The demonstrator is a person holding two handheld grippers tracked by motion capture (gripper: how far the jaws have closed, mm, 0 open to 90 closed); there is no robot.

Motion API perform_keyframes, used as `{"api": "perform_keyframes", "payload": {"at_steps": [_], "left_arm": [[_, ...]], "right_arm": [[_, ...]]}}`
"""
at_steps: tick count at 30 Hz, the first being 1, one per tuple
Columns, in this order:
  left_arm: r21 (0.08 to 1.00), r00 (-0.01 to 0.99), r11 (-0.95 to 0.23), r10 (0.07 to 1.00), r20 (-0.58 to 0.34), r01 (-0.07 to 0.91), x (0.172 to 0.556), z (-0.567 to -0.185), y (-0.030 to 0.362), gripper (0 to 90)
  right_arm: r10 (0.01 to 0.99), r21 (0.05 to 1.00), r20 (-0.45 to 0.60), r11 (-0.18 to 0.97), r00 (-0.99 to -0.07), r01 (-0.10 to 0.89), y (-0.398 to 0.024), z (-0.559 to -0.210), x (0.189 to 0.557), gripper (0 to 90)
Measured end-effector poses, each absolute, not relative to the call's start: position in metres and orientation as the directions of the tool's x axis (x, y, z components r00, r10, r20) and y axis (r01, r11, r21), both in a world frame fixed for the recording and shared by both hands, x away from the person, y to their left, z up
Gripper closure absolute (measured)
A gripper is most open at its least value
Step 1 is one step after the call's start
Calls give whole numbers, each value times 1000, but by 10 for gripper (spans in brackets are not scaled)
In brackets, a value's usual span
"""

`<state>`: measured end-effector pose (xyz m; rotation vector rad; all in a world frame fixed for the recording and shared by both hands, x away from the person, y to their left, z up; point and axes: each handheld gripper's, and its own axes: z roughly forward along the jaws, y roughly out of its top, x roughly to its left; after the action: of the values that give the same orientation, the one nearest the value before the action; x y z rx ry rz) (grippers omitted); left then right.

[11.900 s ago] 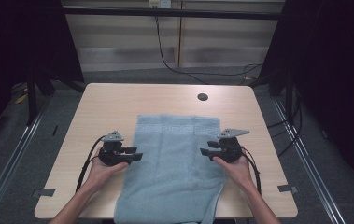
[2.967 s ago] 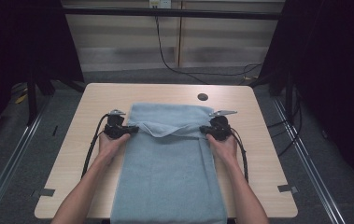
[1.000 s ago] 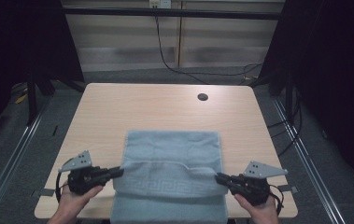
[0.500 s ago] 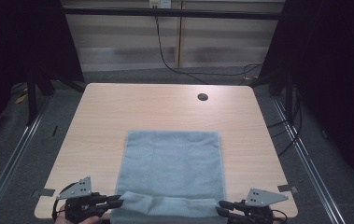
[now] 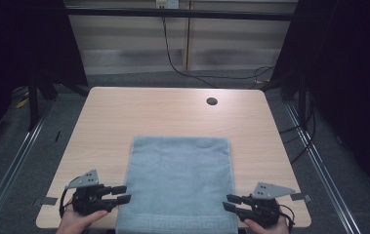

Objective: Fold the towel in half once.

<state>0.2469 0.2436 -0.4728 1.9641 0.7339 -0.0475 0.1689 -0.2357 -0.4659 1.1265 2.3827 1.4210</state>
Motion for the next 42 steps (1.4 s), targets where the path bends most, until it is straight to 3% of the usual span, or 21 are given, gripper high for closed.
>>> {"api": "perform_keyframes", "payload": {"at_steps": [11, 17, 22, 30, 32, 35, 42], "left_arm": [[766, 772, -337, 557, -306, 548, 317, -480, 221, 493], [744, 762, -373, 587, -273, 554, 353, -491, 203, 505], [742, 758, -385, 605, -246, 548, 358, -504, 202, 519], [763, 779, -403, 592, -204, 506, 346, -508, 204, 526], [763, 803, -432, 566, -186, 481, 340, -508, 208, 565], [762, 798, -406, 557, -232, 504, 331, -508, 214, 567], [743, 800, -443, 565, -203, 502, 311, -504, 214, 566]], "right_arm": [[728, 791, 181, 292, -661, 538, -223, -471, 249, 583], [741, 774, 160, 316, -652, 548, -214, -475, 284, 563], [742, 734, 184, 333, -645, 592, -207, -489, 306, 557], [753, 716, 121, 385, -646, 583, -199, -502, 303, 529], [746, 726, 113, 389, -656, 568, -198, -504, 300, 530], [739, 730, 127, 382, -662, 566, -199, -504, 294, 532], [723, 734, 133, 388, -678, 558, -197, -504, 280, 534]]}}
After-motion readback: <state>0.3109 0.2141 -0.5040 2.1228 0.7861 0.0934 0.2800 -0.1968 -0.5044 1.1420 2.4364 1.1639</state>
